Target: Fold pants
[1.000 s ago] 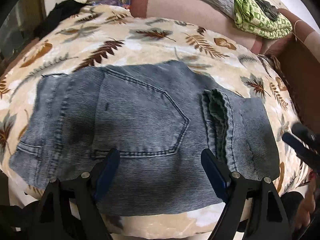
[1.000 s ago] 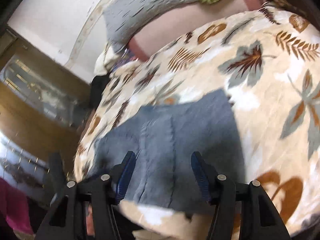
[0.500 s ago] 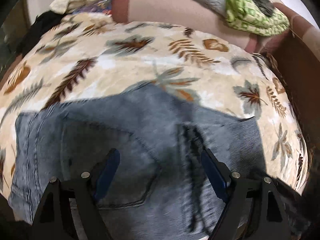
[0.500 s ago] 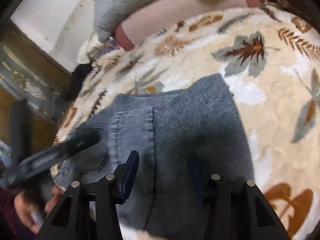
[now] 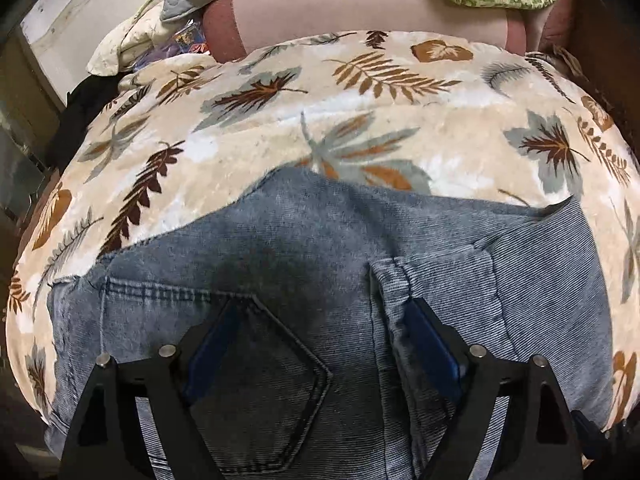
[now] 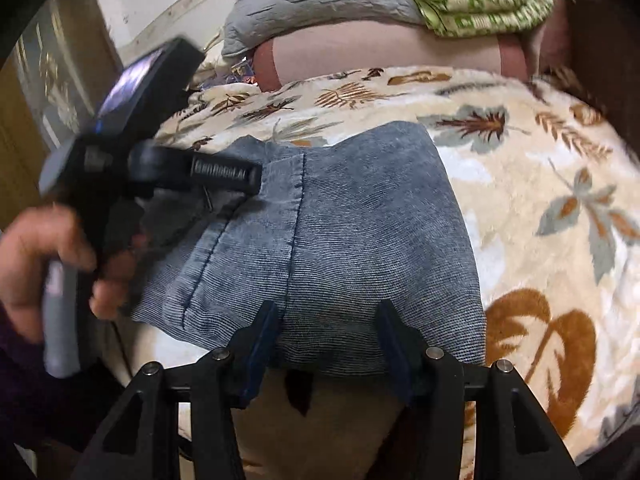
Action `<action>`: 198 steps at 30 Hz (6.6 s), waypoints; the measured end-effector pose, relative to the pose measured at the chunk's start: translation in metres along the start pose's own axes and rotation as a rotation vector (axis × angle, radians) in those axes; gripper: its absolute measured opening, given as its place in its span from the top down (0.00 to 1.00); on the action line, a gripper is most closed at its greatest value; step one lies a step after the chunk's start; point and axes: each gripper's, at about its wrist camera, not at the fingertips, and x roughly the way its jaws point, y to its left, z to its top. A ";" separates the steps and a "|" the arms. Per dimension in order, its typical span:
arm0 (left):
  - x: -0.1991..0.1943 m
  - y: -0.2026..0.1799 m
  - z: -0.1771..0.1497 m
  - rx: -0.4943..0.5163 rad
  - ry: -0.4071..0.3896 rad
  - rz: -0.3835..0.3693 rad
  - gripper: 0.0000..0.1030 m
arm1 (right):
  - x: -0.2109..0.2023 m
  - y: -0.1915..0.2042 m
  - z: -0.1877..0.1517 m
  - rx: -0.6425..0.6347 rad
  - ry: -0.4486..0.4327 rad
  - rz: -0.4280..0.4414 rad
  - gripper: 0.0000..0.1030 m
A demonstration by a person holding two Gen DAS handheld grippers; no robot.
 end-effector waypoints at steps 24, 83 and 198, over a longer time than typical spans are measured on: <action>-0.055 0.323 -0.136 -0.731 0.028 -0.074 0.15 | -0.010 0.058 0.040 0.056 0.027 0.234 0.47; -0.091 -0.086 0.022 -0.075 0.145 -0.610 0.82 | -0.074 -0.157 0.020 0.549 -0.307 0.113 0.47; -0.200 0.081 -0.068 -0.103 -0.367 0.270 0.22 | -0.151 0.006 0.059 0.044 -0.306 0.085 0.30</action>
